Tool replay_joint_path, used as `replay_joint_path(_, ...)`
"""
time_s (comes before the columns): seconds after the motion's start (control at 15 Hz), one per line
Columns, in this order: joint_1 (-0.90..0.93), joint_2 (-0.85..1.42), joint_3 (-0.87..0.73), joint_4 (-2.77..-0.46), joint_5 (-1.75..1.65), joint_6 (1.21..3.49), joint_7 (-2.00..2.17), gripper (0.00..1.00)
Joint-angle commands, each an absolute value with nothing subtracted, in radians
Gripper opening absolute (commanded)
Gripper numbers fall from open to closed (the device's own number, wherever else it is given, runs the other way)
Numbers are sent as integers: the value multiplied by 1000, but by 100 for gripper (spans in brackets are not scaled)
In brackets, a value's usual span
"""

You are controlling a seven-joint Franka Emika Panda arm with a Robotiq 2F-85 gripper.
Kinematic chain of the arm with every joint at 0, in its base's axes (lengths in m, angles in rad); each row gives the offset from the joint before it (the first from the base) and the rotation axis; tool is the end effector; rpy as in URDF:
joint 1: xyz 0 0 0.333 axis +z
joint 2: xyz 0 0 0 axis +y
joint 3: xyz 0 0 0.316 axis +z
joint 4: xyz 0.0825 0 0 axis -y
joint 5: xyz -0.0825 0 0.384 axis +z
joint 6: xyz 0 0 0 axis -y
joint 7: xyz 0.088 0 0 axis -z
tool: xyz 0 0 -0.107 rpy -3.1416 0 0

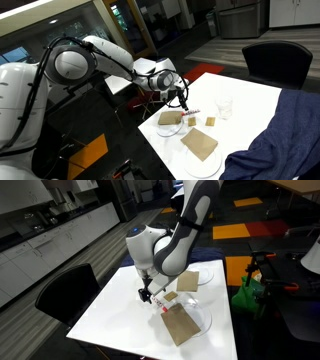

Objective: Put the marker in the cup

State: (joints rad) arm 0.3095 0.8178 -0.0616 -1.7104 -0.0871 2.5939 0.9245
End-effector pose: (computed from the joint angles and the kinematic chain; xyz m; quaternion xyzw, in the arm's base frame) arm 0.6487 0.1696 0.1221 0.9563 -0.2868 0.0529 0.0201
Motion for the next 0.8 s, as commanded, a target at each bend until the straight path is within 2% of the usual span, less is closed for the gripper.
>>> replay_joint_path(0.0, 288, 823, -44, -1705, -47, 2601, 875, 88)
replay_joint_path(0.47, 255, 875, -23, -1669, 3, 2615, 791, 90)
replay_joint_path(0.73, 251, 914, -24, -1642, 36, 2643, 768, 86)
